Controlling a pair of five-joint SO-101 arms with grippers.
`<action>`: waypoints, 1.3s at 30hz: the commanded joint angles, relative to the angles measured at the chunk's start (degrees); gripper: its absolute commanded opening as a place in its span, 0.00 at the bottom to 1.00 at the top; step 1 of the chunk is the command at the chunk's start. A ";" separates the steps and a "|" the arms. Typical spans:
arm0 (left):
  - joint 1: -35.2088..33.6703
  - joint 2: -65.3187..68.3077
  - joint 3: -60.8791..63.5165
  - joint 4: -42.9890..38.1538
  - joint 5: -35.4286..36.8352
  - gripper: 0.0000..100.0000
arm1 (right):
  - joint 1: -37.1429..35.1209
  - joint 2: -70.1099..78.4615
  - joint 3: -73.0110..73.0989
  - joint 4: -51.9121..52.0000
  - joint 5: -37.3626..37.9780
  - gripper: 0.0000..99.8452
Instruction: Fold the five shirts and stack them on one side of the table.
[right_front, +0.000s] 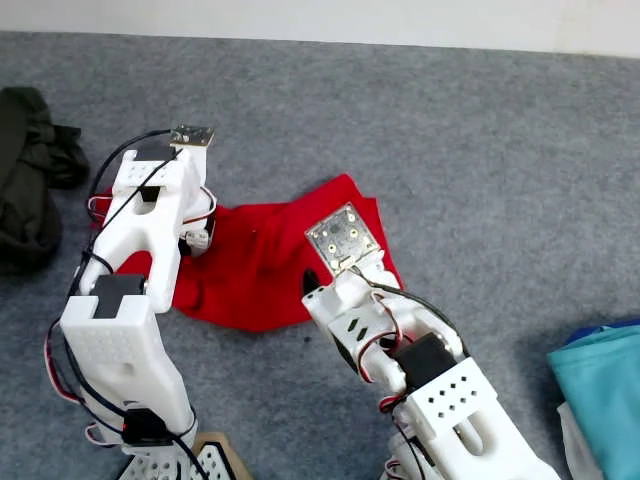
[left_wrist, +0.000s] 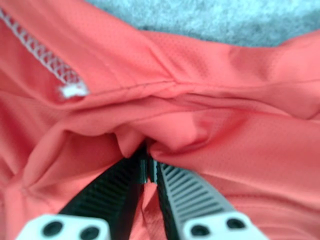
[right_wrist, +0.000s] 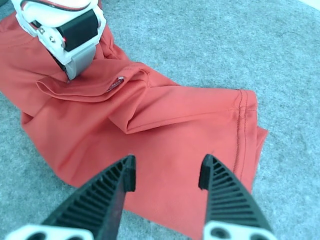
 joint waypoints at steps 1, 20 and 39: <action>0.31 -5.23 0.31 -0.44 0.44 0.01 | 0.48 -1.10 -0.40 -1.10 0.35 0.21; -12.09 -21.49 0.40 -0.35 0.53 0.01 | -3.65 -1.10 3.12 -4.00 0.70 0.21; -14.11 -6.02 1.19 -11.16 4.22 0.25 | -3.82 -1.10 3.21 -4.00 0.70 0.21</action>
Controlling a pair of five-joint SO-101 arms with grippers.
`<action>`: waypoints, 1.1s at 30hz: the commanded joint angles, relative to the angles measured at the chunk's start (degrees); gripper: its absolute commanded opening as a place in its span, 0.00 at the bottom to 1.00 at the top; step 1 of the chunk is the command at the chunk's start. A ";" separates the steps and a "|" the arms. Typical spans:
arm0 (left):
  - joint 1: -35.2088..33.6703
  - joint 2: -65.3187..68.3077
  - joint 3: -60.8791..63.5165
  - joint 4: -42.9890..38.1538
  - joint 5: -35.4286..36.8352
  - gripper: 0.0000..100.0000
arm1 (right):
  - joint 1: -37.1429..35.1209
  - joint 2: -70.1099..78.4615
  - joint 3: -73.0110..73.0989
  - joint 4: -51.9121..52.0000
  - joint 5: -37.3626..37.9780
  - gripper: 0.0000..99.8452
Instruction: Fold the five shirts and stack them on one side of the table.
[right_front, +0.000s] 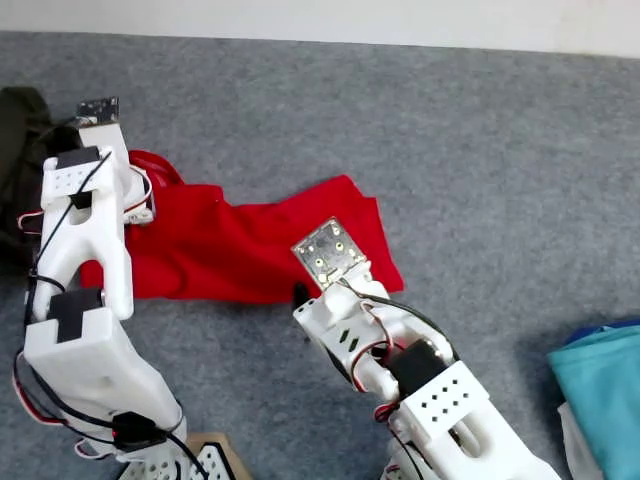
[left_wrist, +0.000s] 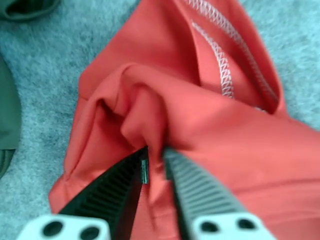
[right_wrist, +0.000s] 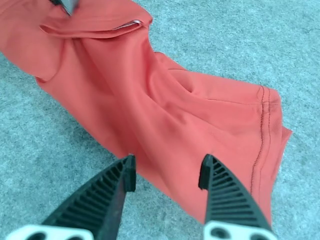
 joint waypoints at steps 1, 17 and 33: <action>-1.36 -0.22 -0.48 0.18 0.09 0.28 | -0.48 -1.10 -0.48 -1.19 0.70 0.21; -11.65 -0.13 -0.22 2.02 -2.29 0.31 | -0.48 -1.10 1.54 -4.18 0.70 0.21; -11.21 -0.66 -3.74 10.11 -2.29 0.31 | -0.57 -1.01 4.26 -9.89 0.35 0.16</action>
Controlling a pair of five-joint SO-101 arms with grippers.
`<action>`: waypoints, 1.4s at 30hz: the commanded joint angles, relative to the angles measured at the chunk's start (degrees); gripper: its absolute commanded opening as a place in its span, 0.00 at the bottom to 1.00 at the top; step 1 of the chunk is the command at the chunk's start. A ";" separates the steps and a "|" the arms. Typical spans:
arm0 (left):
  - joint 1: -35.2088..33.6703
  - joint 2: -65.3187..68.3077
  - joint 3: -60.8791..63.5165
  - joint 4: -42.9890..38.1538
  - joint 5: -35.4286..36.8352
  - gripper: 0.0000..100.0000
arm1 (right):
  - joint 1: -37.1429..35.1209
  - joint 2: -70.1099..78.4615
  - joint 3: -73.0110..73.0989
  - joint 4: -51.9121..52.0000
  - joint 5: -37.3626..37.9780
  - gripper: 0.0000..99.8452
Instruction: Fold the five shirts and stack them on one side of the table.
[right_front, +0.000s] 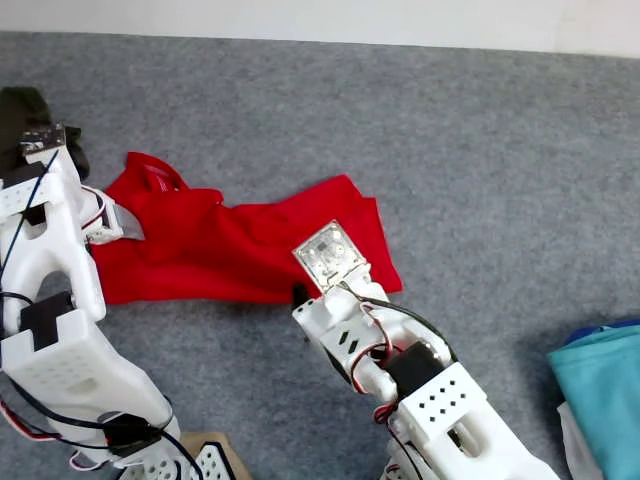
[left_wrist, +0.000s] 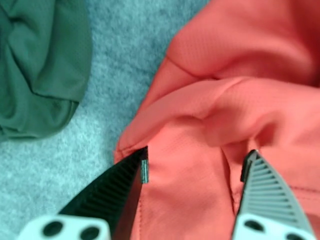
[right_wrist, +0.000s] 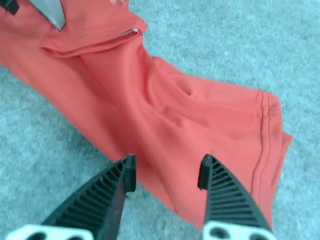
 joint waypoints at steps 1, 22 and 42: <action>-0.57 -1.19 -4.70 5.01 -0.44 0.31 | -0.57 -0.92 1.80 -6.11 0.35 0.11; 1.71 1.63 -14.64 16.44 -0.35 0.05 | -4.00 43.03 -22.64 -14.29 0.18 0.01; 5.41 4.44 -13.32 14.24 -0.35 0.06 | -4.00 53.49 -25.71 -15.43 0.35 0.01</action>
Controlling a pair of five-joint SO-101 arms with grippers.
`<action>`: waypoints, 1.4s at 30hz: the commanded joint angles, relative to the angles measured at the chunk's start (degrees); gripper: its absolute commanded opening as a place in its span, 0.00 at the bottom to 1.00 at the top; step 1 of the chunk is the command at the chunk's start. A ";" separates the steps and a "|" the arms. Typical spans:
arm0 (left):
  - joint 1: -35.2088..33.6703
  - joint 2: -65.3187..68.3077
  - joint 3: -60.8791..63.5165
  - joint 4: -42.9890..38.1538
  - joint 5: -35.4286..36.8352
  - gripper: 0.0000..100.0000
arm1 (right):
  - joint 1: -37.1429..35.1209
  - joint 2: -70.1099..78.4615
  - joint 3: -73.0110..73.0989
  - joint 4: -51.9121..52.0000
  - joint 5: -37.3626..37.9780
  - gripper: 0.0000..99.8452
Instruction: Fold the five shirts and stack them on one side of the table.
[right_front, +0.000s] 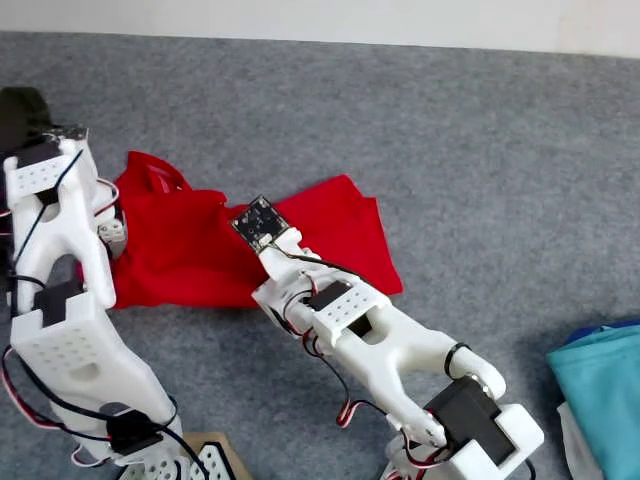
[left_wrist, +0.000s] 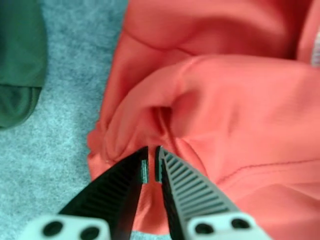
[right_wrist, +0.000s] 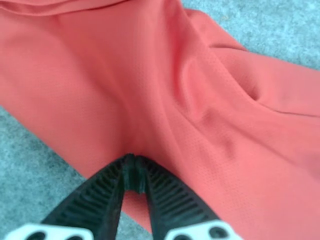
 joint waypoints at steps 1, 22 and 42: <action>1.27 -2.15 -3.38 3.34 -0.53 0.06 | -0.31 -0.22 -2.77 -0.84 0.35 0.01; 6.99 -10.15 -4.97 11.43 -2.64 0.01 | -0.31 -0.22 -2.77 -0.75 0.35 0.01; 14.73 -10.07 16.66 -5.45 -2.64 0.01 | -0.22 -0.31 -2.15 -0.66 0.35 0.01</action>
